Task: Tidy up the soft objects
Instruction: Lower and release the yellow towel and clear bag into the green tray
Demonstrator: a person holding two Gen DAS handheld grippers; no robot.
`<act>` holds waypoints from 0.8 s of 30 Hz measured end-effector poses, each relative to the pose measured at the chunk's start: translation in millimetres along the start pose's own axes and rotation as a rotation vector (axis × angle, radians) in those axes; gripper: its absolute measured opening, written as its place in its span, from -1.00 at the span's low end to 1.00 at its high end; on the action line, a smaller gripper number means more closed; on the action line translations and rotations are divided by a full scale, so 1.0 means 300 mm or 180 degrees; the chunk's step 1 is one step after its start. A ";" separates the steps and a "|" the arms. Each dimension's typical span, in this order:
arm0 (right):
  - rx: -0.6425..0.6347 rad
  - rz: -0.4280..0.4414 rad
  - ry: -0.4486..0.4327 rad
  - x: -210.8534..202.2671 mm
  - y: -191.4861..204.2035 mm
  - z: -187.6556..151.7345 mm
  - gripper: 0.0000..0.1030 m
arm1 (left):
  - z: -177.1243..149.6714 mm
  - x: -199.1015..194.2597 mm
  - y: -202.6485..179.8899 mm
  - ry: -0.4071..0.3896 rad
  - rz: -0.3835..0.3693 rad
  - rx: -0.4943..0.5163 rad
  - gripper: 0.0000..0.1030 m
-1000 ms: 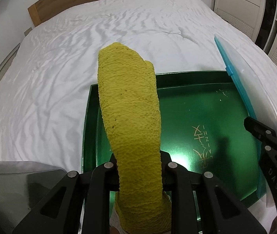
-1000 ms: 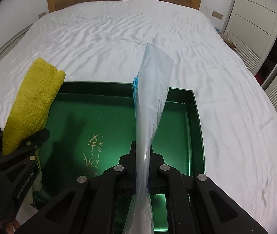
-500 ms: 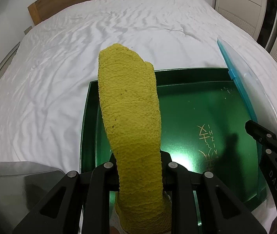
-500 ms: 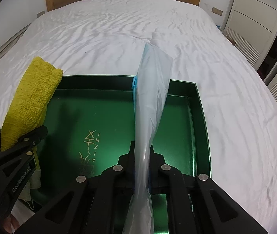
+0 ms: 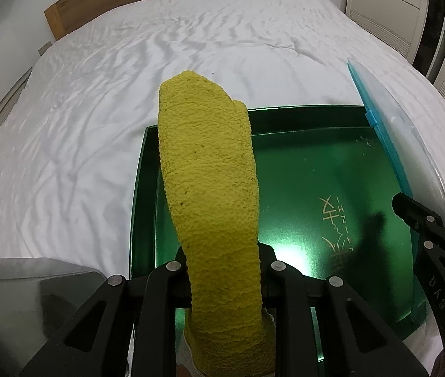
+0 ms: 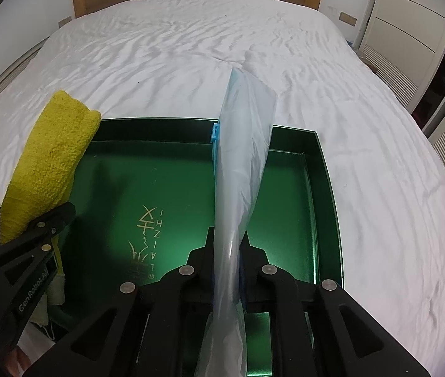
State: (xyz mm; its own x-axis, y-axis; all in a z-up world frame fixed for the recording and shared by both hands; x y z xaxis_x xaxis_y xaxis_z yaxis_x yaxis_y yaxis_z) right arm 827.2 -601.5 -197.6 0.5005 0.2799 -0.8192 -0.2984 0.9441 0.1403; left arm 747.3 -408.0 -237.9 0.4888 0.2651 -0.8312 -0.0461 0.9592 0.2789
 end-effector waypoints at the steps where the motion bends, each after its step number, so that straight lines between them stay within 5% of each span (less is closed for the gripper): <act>1: 0.0008 -0.0006 -0.0003 0.001 -0.003 0.001 -0.73 | 0.001 0.000 -0.001 -0.0004 0.0003 0.0005 -0.60; 11: 0.0051 0.0035 0.0000 0.023 -0.003 0.000 -0.52 | -0.004 0.011 -0.006 0.0008 0.0031 0.0018 -0.54; 15: 0.0052 0.0026 -0.0007 0.027 -0.003 -0.001 -0.38 | -0.003 0.014 -0.009 0.0016 0.0025 0.0003 -0.29; 24: 0.0050 0.0012 -0.0101 0.021 0.004 0.020 -0.12 | 0.007 -0.007 -0.004 -0.0091 0.0057 0.0030 -0.28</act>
State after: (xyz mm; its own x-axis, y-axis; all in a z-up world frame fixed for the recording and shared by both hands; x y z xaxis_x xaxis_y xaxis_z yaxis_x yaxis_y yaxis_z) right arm 835.0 -597.4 -199.3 0.5250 0.2885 -0.8007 -0.2877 0.9456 0.1521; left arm 748.2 -409.9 -235.5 0.5125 0.2791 -0.8120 -0.0467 0.9534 0.2982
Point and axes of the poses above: each gripper's, at about its wrist camera, not at the fingertips, and x roughly the way its jaws point, y to its left, z to its top, the point moved 3 cm from there along x, roughly the way its jaws point, and after that the axes turned 13 degrees about z, right-handed, at the moved point
